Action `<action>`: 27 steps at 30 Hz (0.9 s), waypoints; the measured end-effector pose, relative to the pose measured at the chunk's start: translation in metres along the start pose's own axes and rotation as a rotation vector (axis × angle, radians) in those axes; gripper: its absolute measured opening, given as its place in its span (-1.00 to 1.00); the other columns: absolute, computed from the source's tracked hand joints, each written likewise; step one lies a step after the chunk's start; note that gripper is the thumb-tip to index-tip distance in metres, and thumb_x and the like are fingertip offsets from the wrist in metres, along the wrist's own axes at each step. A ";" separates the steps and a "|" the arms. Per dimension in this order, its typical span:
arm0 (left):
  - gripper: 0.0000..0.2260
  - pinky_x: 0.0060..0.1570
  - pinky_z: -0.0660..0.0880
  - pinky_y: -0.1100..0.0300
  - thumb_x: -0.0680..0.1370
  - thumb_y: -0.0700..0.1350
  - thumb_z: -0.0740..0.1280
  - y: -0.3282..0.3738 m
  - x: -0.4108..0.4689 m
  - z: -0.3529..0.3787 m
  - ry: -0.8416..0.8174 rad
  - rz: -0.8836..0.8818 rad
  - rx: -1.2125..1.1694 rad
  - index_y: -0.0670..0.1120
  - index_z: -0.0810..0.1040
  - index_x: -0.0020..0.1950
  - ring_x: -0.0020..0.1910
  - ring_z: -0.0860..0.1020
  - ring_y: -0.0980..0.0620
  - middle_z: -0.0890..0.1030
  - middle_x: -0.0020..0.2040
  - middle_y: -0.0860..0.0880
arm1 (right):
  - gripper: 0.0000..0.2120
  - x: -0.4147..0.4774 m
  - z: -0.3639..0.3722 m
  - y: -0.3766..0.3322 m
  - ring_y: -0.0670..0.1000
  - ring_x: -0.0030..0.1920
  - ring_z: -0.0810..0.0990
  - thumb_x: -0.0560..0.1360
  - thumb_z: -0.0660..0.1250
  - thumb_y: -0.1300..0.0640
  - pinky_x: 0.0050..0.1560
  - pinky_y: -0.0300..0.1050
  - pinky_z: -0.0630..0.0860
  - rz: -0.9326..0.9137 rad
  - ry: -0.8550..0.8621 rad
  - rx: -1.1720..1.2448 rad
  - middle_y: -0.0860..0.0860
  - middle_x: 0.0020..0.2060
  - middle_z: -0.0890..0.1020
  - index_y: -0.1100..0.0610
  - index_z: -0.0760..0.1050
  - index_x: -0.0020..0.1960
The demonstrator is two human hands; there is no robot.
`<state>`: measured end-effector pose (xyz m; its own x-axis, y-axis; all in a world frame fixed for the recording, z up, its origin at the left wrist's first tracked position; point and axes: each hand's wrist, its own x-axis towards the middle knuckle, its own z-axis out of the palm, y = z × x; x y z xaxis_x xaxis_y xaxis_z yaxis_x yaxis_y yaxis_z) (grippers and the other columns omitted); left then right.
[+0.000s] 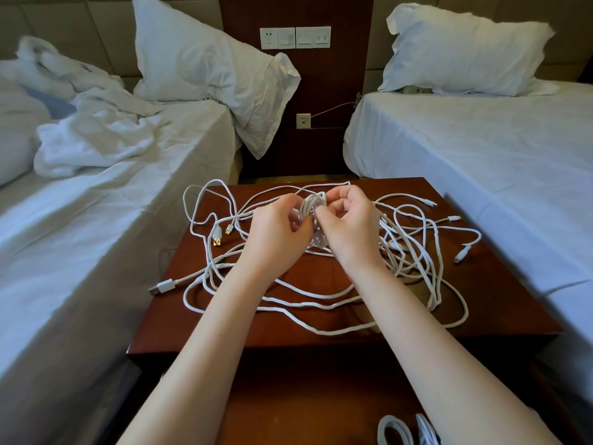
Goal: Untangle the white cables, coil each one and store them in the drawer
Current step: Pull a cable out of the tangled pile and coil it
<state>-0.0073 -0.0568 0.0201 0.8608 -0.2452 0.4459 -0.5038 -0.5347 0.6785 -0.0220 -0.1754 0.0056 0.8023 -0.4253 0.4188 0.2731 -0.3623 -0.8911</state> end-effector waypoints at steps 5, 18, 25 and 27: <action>-0.88 -0.29 0.55 0.34 0.55 -0.17 0.36 -0.004 0.003 -0.009 -0.003 -0.048 -0.033 -0.09 0.57 0.07 -0.22 0.62 0.09 0.64 -0.14 -0.04 | -0.87 0.003 -0.004 -0.002 -0.02 -0.25 0.65 0.51 0.40 0.20 -0.27 -0.21 0.61 0.036 -0.158 0.087 0.05 -0.25 0.63 0.08 0.49 0.02; -0.95 -0.30 0.57 0.30 0.54 -0.15 0.38 0.003 0.001 -0.018 -0.066 -0.041 -0.056 -0.05 0.55 -0.03 -0.26 0.65 0.07 0.67 -0.16 -0.08 | -0.86 0.012 -0.020 0.002 -0.13 -0.31 0.57 0.48 0.45 0.15 -0.37 -0.31 0.50 -0.080 -0.345 0.112 -0.01 -0.30 0.56 0.08 0.49 -0.07; -0.93 -0.15 0.64 0.03 0.54 -0.19 0.36 0.004 0.003 -0.025 -0.104 -0.029 -0.044 -0.06 0.56 0.01 -0.20 0.66 0.05 0.67 -0.12 -0.07 | -0.88 0.013 -0.024 0.008 -0.04 -0.28 0.58 0.52 0.40 0.18 -0.21 -0.14 0.62 -0.084 -0.440 0.142 0.09 -0.28 0.51 0.07 0.47 -0.01; -0.92 -0.14 0.64 0.04 0.55 -0.19 0.34 0.005 0.003 -0.026 -0.093 -0.025 -0.024 -0.06 0.54 0.03 -0.19 0.66 0.05 0.67 -0.10 -0.08 | -0.88 0.016 -0.028 0.008 0.01 -0.24 0.57 0.51 0.40 0.19 -0.16 -0.08 0.60 -0.074 -0.481 0.191 0.11 -0.27 0.52 0.08 0.48 0.00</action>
<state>-0.0093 -0.0393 0.0401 0.8754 -0.3071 0.3733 -0.4829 -0.5220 0.7031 -0.0218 -0.2079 0.0105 0.9180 0.0412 0.3943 0.3942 -0.2005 -0.8969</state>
